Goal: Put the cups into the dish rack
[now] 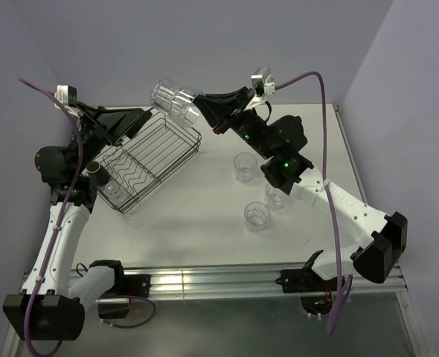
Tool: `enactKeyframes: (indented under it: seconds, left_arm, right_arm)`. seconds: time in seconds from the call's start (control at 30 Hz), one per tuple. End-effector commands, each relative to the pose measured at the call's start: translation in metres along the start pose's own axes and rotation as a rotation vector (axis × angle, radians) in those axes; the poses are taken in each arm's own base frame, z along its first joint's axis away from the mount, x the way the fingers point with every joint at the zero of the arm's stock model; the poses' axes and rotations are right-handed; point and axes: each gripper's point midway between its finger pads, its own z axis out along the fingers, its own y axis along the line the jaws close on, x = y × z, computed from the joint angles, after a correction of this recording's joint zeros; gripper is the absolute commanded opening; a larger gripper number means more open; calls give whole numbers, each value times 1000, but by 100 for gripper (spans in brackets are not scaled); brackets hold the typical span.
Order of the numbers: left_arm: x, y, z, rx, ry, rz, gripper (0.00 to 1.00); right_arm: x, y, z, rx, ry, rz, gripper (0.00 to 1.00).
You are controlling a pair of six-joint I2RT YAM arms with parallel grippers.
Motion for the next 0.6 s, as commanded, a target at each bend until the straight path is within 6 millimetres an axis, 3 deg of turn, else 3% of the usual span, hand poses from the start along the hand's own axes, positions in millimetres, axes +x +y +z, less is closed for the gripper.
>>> enactKeyframes:
  seconds: [0.0,0.27,0.57]
  left_arm:
    - [3,-27,2,77,22,23,99]
    - [10,-41,2,125,47,28,99]
    - [30,-57,0,203,127,23,99]
  right_arm:
    - [-54,44,-9,-135,-153,6,0]
    - [-39,64,-13,-206,-120,11,0]
    - [-30,67,-16,-223,-99,28,0]
